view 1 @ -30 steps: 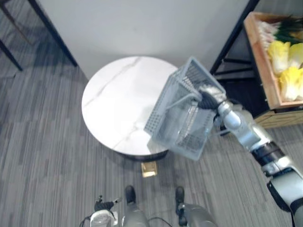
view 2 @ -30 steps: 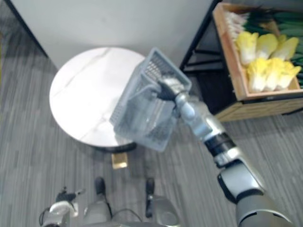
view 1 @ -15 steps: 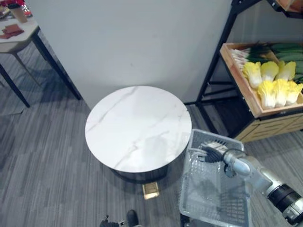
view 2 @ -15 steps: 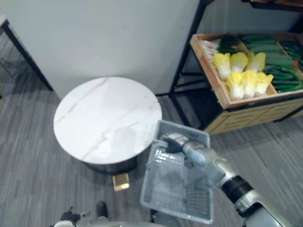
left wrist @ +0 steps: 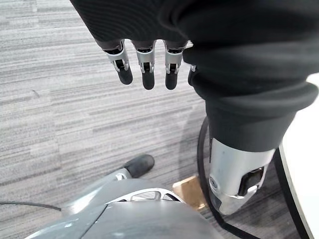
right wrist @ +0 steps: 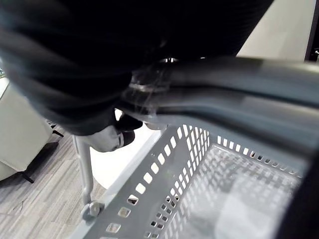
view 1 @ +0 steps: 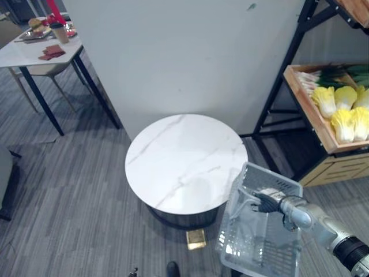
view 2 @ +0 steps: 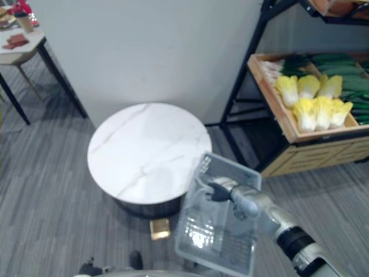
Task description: Pick vegetable in the basket
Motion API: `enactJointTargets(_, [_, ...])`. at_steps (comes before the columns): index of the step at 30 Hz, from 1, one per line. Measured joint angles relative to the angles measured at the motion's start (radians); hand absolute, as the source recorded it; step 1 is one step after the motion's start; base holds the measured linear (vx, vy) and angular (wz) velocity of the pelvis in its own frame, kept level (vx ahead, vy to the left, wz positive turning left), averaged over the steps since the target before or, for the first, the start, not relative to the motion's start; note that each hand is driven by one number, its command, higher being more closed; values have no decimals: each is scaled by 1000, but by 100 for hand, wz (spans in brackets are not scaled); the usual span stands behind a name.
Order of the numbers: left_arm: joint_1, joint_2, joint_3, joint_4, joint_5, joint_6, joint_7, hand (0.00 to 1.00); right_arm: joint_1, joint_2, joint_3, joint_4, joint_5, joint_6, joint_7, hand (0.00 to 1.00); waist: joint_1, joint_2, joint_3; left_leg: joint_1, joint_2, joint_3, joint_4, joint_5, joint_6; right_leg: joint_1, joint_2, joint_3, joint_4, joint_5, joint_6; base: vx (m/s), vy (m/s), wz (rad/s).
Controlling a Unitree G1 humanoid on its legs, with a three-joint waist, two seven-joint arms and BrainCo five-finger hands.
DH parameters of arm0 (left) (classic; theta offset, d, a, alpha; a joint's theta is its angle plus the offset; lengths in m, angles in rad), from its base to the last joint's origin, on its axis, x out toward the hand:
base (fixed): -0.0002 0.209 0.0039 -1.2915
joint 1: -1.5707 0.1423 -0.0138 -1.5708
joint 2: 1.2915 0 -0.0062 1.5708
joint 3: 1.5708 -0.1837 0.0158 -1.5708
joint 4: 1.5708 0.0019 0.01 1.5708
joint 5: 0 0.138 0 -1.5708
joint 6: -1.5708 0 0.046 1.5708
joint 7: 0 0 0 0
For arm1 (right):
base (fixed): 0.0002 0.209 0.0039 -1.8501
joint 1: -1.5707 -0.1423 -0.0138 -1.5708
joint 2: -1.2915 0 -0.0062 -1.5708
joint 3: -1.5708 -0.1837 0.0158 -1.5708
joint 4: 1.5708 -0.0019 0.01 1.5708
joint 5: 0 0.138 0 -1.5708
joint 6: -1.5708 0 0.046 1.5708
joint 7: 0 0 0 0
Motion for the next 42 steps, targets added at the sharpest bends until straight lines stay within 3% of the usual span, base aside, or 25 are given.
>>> enactJointTargets(6, [-2,1,-25,0,8,0,-2,0,10,0,-1,0,-1,0,12,100,-2,-3,0,2,-6,-15,0,0,2,12,-6,-12,-2,-5,0,11,13,6])
enactJointTargets(13, [-13,5,-59,-1,29,0,-21,0,-13,3,16,11,0,-2,112,100,2,-7,-2,-1,-5,-16,0,-1,2,13,-5,-16,-7,-6,0,2,-1,1])
enactJointTargets(19, [-26,14,-101,-12,39,1,-40,0,-47,121,24,201,-43,14,132,100,4,-10,-4,1,-4,-22,0,-2,3,23,-4,-25,-16,-4,2,17,-1,2])
enactJointTargets(23, [-32,14,-109,-19,39,5,-43,0,-34,223,-3,354,-142,25,111,100,4,-10,-4,13,-5,-29,0,-6,6,46,-5,-40,-22,-10,5,38,-1,8])
enactJointTargets(28, [-38,14,-115,-29,40,7,-58,0,-17,344,-138,591,-278,63,38,100,6,-8,-3,14,-8,-47,0,-11,4,52,-7,-50,-21,-18,2,37,-1,6])
enactJointTargets(37, [-43,4,-116,-29,41,13,-59,0,42,391,-390,788,-388,150,-67,100,2,6,1,51,-21,-48,0,-28,7,89,-19,-58,-13,-41,6,36,7,2])
enactJointTargets(42, [-55,10,-117,-21,40,14,-59,0,111,417,-531,792,-390,183,-100,100,-9,-10,20,53,-30,-24,0,-32,11,72,-30,-36,8,-31,25,34,27,-8])
